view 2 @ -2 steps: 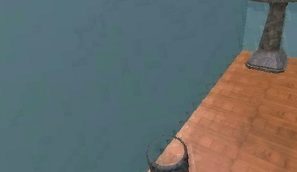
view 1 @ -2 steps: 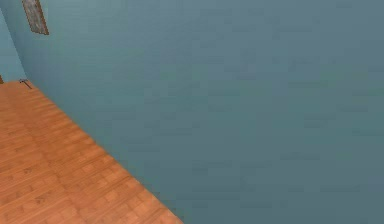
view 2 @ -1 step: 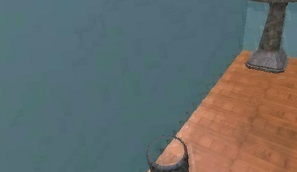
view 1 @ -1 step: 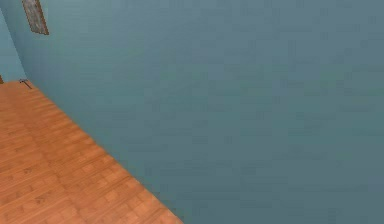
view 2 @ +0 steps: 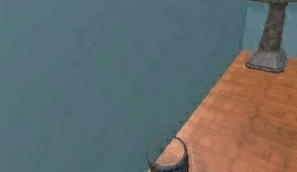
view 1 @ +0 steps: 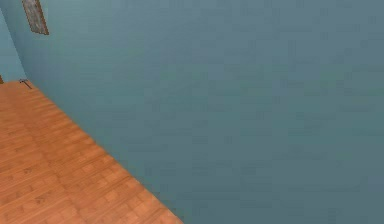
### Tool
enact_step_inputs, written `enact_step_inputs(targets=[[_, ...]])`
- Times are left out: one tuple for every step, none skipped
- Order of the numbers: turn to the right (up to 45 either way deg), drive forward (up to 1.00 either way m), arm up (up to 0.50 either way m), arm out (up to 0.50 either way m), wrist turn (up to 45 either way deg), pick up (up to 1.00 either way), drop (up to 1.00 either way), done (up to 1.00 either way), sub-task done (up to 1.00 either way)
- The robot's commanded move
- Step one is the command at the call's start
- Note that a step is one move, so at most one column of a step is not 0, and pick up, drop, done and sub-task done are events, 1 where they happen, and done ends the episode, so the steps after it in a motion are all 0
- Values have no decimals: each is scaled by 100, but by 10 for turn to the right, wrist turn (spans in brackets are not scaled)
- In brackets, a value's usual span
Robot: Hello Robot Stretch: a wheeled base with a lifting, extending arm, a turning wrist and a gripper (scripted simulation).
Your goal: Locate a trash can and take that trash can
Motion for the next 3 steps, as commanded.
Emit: enact_step_inputs(targets=[[0, 0, 0, 0, 450, 0, 0, 0, 0], [0, 0, 0, 0, 450, 0, 0, 0, 0], [0, 0, 0, 0, 450, 0, 0, 0, 0]])
